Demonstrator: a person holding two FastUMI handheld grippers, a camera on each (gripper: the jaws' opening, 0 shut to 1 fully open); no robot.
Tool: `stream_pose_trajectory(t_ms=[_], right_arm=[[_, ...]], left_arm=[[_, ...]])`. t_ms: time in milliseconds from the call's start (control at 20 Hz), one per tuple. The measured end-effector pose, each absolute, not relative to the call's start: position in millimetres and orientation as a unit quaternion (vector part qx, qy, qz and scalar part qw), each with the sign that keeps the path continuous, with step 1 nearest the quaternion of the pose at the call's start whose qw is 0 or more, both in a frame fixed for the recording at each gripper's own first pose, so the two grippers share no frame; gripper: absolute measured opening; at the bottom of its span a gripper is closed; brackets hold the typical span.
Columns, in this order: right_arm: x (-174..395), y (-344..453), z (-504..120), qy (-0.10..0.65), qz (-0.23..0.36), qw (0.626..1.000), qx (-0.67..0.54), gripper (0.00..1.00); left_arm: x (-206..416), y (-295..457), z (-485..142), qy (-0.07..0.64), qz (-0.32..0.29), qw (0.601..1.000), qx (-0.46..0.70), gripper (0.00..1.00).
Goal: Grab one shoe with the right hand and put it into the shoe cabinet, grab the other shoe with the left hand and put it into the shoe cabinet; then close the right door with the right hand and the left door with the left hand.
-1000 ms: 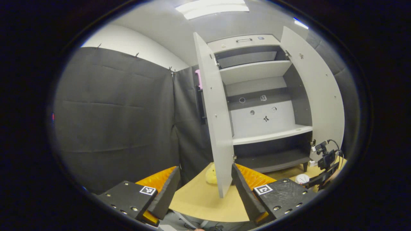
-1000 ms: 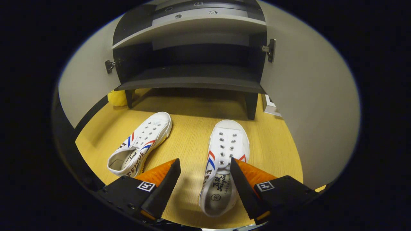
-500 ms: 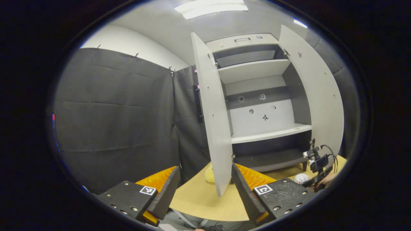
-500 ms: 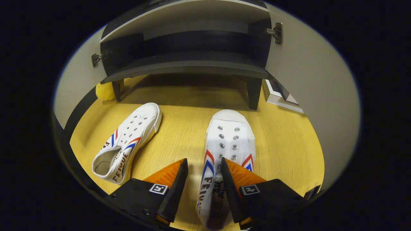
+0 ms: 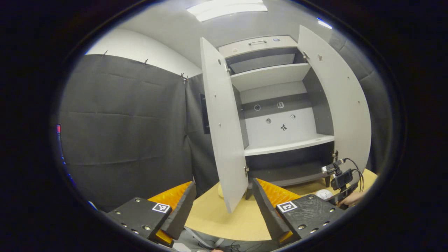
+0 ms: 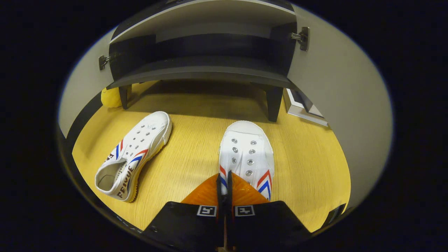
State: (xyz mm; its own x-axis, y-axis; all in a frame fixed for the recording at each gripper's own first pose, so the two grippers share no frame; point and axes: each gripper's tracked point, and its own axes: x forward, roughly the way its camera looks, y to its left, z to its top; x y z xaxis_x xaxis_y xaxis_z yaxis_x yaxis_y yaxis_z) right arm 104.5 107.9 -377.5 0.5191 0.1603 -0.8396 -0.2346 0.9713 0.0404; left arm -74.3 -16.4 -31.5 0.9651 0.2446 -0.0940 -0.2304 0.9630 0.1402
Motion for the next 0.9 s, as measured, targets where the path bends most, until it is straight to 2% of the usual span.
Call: stream_pose_trajectory(t_ms=[150, 500, 900], right_arm=[[98.5, 106.1, -367.6, 0.464, 0.124, 0.876, -0.044, 0.05], [99.0, 116.9, -328.3, 0.453, 0.123, 0.882, 0.049, 0.05], [112.6, 132.9, -242.6, 0.380, 0.135, 0.913, 0.066, 0.04]], left_arm=[[-73.5, -28.9, -35.6, 0.057, 0.111, 0.990, 0.066, 0.94], [-29.7, -44.6, -37.2, 0.042, 0.059, 0.996, 0.050, 0.94], [9.1, -49.3, -47.6, 0.041, 0.020, 0.998, 0.033, 0.94]])
